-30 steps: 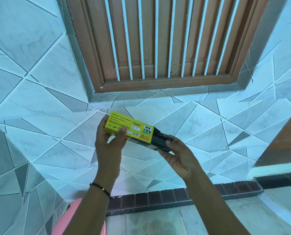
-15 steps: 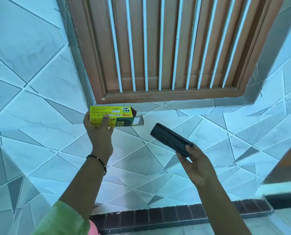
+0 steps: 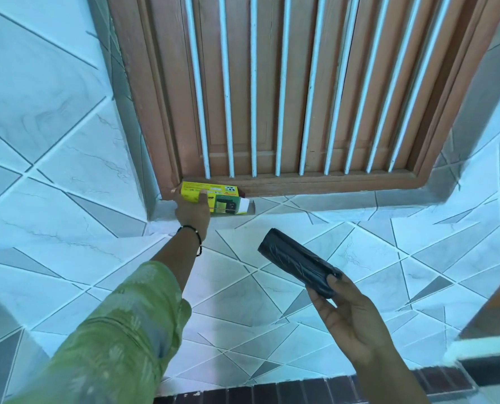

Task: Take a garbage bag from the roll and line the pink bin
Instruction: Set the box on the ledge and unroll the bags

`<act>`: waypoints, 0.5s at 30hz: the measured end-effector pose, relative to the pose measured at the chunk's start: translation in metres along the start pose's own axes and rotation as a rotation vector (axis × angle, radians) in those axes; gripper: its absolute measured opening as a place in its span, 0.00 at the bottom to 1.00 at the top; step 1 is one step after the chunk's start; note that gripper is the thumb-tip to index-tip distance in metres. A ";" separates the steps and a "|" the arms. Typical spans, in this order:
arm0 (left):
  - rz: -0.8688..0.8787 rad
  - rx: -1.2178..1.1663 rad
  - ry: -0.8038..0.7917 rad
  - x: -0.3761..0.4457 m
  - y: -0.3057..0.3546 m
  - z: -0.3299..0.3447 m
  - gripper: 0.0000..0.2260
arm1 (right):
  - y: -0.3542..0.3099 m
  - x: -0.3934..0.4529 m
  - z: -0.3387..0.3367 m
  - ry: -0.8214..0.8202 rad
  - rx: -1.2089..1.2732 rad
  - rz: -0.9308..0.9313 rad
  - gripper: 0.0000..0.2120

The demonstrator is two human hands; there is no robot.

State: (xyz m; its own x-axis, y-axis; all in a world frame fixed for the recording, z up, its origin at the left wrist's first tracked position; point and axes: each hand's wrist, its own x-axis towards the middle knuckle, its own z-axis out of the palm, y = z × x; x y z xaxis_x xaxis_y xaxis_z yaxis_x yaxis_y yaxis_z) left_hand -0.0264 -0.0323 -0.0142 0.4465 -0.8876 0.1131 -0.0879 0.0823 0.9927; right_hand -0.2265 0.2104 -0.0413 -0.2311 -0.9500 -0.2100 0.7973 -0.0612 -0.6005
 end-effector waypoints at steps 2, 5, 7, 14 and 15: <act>0.057 0.215 0.029 0.002 -0.003 0.002 0.31 | -0.001 -0.001 -0.001 0.013 0.001 0.009 0.14; 0.098 0.420 0.098 0.006 -0.008 0.006 0.31 | -0.001 -0.001 -0.005 0.026 -0.004 0.028 0.15; 0.112 0.503 0.123 0.006 -0.013 0.010 0.30 | 0.000 -0.002 -0.009 0.029 -0.010 0.032 0.14; 0.201 0.612 0.127 0.004 -0.029 0.015 0.26 | 0.003 -0.003 -0.009 0.061 -0.093 -0.055 0.15; 0.159 0.616 0.132 0.004 -0.024 0.015 0.26 | 0.004 -0.002 -0.010 0.056 -0.088 -0.053 0.16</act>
State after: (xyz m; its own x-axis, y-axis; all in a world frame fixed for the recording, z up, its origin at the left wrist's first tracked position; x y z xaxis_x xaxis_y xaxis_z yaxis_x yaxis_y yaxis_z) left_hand -0.0359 -0.0448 -0.0383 0.4877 -0.8198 0.3001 -0.6394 -0.1014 0.7622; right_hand -0.2282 0.2154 -0.0509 -0.3046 -0.9273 -0.2177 0.7315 -0.0813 -0.6770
